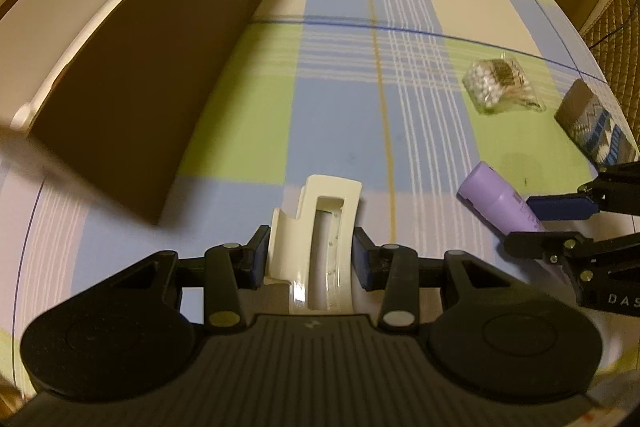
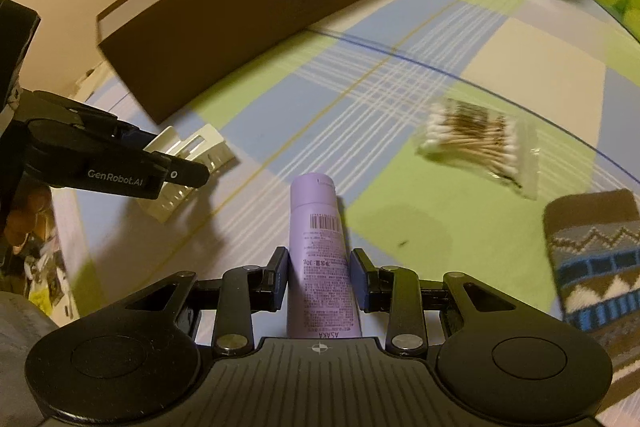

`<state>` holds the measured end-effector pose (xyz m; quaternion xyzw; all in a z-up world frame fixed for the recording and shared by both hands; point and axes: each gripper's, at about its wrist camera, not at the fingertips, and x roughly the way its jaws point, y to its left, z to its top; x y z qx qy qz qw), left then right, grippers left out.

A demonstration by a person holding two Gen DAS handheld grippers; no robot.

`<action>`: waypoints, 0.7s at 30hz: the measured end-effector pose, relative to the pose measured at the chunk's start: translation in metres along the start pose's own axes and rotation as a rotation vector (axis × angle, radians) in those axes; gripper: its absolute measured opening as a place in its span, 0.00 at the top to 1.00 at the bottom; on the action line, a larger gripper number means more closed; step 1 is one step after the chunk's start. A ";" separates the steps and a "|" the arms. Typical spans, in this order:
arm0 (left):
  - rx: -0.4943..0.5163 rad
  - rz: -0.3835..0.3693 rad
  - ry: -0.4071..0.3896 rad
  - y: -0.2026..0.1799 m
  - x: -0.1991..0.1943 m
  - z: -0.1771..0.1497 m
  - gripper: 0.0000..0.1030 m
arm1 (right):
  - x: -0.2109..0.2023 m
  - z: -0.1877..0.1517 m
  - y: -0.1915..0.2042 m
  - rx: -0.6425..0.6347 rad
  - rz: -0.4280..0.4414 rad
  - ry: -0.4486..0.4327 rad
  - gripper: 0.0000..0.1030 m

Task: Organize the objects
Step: 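Grasp the cream hair clip with left tool while right tool grasps the purple tube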

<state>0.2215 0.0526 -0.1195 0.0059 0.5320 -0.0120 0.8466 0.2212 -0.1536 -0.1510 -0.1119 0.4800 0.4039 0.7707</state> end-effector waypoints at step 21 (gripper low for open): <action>-0.033 0.039 -0.028 -0.004 -0.001 -0.017 0.60 | 0.014 -0.012 0.037 -0.083 -0.160 -0.040 0.69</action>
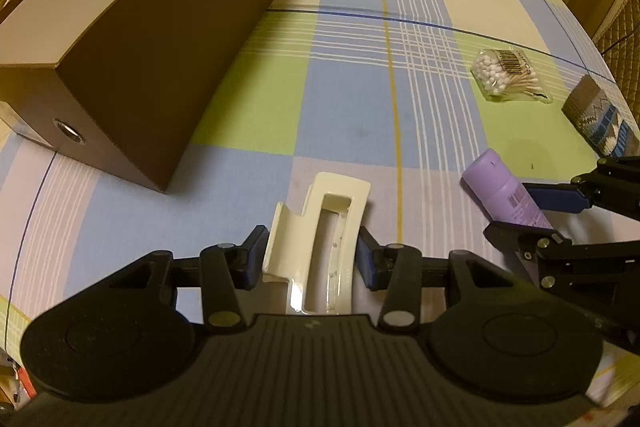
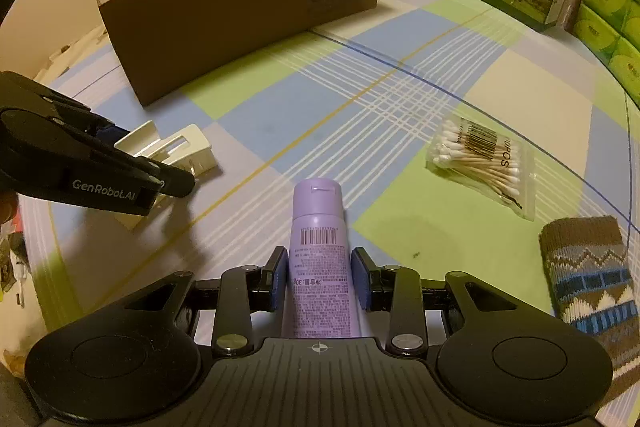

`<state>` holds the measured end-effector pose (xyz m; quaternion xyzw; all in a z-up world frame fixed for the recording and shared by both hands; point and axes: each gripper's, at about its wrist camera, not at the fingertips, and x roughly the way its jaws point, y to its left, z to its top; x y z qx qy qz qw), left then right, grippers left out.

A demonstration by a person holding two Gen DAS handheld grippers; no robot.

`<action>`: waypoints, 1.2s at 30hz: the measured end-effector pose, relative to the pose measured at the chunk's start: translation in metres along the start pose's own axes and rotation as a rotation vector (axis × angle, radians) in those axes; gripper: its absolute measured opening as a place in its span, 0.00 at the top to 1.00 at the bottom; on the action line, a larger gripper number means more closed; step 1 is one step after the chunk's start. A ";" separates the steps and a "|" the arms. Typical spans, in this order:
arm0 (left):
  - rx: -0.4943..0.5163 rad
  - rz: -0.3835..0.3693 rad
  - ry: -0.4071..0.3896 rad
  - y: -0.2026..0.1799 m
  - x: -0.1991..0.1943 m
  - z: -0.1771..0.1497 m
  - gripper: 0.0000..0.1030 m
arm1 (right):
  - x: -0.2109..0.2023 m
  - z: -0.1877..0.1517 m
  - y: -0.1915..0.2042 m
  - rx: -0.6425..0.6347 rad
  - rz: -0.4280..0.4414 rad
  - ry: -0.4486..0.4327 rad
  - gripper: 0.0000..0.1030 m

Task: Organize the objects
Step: 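Grasp the cream hair clip with left tool while right tool grasps the purple tube, then carry hair clip and purple tube toward the open box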

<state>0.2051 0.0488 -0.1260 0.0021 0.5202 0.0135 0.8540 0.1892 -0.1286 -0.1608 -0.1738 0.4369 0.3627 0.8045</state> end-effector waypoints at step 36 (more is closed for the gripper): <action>-0.104 -0.096 -0.075 0.052 -0.092 -0.023 0.62 | -0.055 0.034 -0.003 0.417 0.302 -0.030 0.70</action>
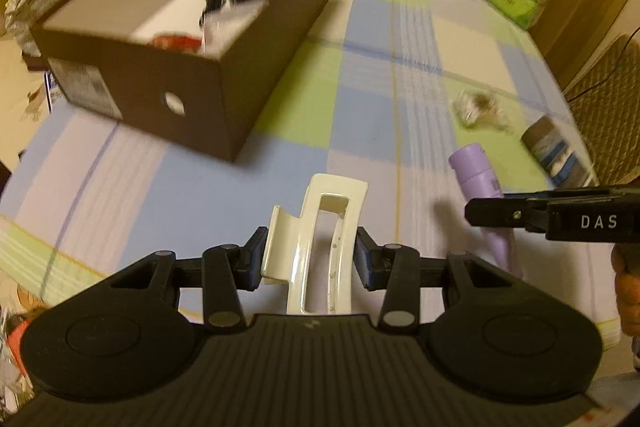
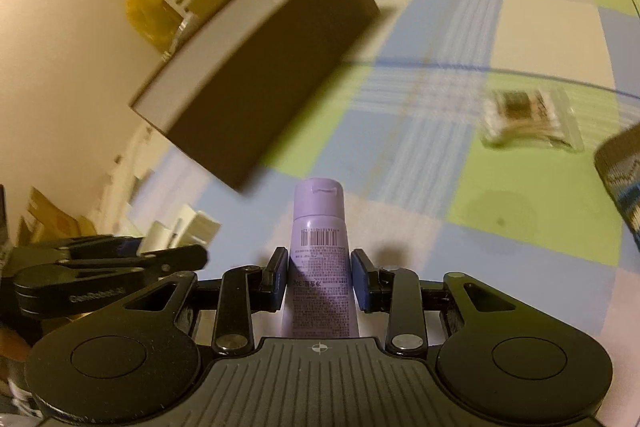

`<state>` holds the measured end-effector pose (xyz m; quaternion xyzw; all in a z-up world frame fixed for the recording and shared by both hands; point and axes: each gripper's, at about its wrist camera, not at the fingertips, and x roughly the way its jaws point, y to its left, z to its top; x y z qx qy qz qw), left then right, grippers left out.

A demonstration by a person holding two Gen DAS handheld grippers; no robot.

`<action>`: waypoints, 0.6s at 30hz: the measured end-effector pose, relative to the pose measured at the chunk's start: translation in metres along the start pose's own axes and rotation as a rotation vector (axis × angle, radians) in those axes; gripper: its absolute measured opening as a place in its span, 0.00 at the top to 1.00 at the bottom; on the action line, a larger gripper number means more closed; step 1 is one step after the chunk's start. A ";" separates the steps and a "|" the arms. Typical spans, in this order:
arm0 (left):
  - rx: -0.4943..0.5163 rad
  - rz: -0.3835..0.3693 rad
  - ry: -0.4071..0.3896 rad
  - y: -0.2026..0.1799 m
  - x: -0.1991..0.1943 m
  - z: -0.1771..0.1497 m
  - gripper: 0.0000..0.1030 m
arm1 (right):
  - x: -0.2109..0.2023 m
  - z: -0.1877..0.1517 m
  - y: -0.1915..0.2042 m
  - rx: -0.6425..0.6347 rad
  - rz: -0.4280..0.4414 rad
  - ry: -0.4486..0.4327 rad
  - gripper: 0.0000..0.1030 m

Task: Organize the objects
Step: 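Carry hair clip and purple tube toward the open box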

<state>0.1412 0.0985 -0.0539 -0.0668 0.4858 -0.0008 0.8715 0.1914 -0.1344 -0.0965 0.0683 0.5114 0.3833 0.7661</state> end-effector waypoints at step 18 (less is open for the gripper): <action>-0.023 0.004 -0.192 0.084 -0.041 0.109 0.62 | 0.034 0.106 0.112 -0.039 0.089 -0.163 0.70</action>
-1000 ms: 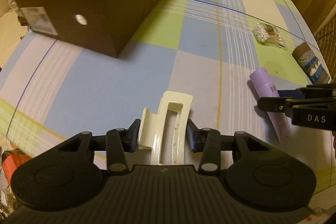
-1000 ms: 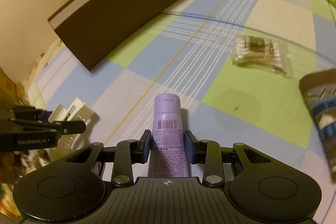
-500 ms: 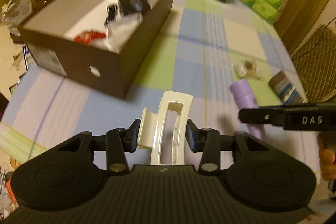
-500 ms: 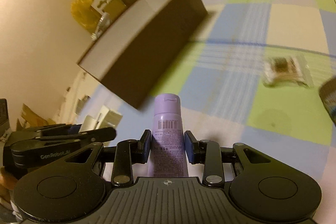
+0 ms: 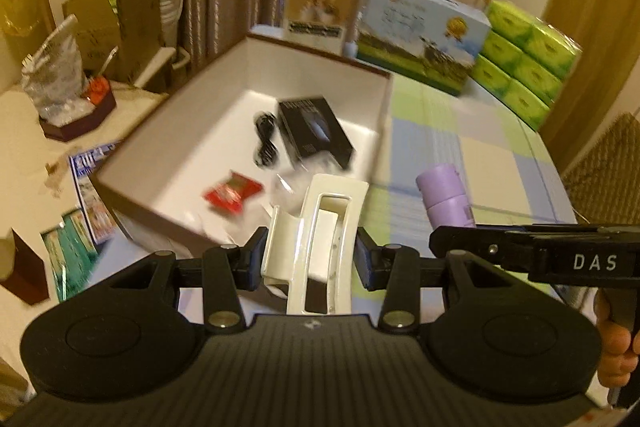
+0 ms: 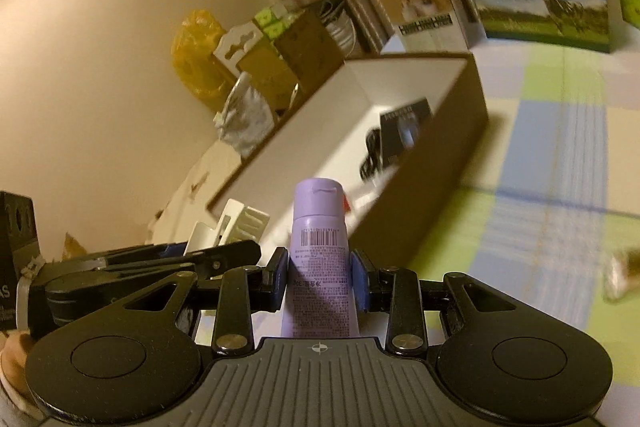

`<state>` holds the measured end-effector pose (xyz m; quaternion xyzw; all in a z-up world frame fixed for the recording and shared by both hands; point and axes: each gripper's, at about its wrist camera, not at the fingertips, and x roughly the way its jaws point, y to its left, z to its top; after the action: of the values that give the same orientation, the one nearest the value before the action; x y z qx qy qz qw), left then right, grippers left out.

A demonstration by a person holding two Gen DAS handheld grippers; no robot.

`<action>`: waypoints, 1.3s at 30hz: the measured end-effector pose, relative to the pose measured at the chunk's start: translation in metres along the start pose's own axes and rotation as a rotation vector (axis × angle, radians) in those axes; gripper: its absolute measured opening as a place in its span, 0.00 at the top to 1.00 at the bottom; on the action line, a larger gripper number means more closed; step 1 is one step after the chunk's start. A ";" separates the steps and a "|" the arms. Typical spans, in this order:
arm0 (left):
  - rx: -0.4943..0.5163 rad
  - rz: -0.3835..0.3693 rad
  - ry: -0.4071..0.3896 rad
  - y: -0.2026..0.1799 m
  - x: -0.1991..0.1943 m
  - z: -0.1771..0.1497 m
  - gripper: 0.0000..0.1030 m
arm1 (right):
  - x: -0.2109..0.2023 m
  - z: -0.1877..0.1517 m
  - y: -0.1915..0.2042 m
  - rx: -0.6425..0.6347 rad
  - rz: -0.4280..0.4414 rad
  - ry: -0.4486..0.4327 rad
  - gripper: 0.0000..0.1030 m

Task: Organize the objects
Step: 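Carry hair clip and purple tube toward the open box, then lower the cream hair clip with left tool while right tool lowers the purple tube, release both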

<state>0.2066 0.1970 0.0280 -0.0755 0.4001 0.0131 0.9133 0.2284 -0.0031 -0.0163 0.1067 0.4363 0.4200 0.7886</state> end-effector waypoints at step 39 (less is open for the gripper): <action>0.080 -0.062 0.144 0.093 0.184 0.121 0.57 | 0.184 0.093 -0.034 0.271 -0.212 0.036 0.70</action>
<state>0.4119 0.3005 -0.0372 -0.0520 0.4626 -0.0366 0.8843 0.3689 0.1332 -0.0887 0.1579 0.5116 0.2736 0.7991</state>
